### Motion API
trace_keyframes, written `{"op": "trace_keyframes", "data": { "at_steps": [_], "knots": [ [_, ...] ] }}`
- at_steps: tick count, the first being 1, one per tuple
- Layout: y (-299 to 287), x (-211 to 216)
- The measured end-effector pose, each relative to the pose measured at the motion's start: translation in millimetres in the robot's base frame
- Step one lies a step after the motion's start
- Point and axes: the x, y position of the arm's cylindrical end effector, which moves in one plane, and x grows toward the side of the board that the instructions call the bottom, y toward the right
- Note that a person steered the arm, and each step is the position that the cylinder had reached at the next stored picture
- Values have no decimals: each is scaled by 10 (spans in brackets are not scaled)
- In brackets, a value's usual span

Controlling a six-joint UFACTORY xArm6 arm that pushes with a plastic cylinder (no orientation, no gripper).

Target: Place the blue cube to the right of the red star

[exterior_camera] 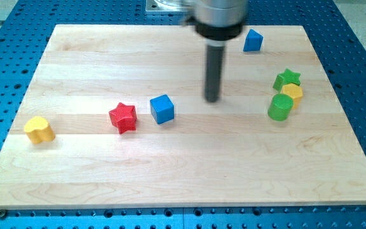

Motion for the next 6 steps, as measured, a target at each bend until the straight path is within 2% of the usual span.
{"op": "trace_keyframes", "data": {
  "at_steps": [1,2,3,4,5,6],
  "knots": [
    [-921,-130],
    [-1721,318],
    [-1066,438],
    [-686,464],
    [-1358,1112],
    [-756,978]
  ]
}}
